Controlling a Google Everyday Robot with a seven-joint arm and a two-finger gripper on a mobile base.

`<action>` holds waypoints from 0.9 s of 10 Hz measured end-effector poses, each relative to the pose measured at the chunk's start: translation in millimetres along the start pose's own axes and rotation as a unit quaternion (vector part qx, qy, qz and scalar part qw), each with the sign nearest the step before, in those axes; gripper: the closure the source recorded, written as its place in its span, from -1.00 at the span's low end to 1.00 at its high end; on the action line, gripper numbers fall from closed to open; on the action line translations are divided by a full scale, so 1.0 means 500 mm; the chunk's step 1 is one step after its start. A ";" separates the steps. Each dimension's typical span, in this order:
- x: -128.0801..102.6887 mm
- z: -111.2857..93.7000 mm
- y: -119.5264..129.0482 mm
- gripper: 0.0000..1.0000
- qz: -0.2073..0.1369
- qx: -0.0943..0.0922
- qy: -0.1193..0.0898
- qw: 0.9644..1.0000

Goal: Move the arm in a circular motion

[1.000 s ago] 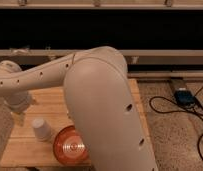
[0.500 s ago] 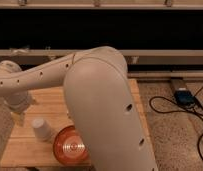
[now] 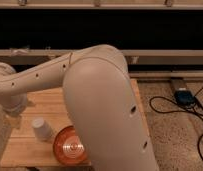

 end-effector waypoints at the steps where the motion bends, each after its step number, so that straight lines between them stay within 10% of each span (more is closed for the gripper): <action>1: 0.009 -0.012 0.043 -0.46 -0.002 -0.002 -0.006 1.000; 9: 0.354 -0.023 0.122 -0.46 0.129 -0.027 -0.002 0.991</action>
